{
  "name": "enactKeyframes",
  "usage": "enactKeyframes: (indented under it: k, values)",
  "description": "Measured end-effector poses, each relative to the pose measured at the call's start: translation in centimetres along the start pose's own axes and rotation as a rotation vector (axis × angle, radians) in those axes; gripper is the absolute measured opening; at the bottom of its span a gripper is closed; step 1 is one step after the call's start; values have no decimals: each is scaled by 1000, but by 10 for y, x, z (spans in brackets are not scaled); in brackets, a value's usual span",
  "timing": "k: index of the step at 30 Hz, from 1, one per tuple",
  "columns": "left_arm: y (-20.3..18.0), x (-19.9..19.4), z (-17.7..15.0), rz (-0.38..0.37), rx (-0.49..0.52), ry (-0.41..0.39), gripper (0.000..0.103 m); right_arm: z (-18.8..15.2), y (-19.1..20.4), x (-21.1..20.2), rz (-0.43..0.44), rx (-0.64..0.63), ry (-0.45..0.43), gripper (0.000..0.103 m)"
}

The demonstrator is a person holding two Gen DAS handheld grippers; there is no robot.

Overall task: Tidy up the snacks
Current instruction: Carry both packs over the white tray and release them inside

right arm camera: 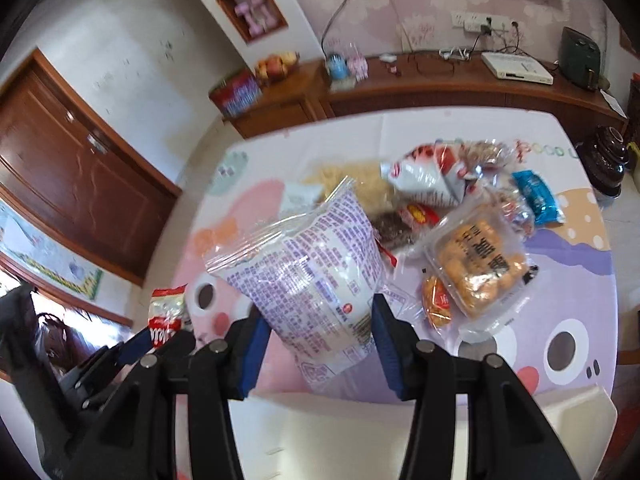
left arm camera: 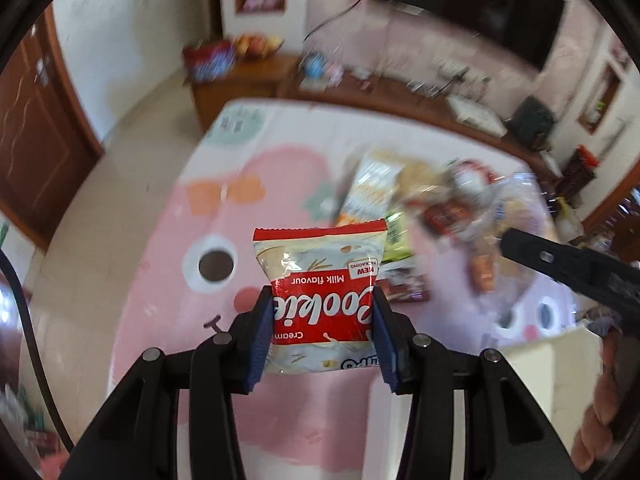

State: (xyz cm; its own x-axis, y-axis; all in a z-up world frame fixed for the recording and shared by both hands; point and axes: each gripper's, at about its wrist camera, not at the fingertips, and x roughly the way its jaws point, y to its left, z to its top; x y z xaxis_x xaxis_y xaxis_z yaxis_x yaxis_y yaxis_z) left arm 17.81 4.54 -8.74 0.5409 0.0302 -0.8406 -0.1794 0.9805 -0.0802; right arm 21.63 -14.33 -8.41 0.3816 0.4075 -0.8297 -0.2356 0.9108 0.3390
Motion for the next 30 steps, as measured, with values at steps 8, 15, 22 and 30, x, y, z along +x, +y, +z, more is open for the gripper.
enactKeyframes:
  k: [8,15,22,30]
  values:
    - [-29,-91,-34,-113,148,-120,44,-41,9,-91,-5,4,-134,49]
    - [-64,-97,-87,-156,293,-106,44,-115,-7,-130,-139,50,-144,49]
    - [-89,-66,-118,-119,398,7,44,-180,-27,-122,-331,86,-125,50]
    - [-96,-43,-131,-59,399,113,44,-201,-50,-108,-301,156,-52,50]
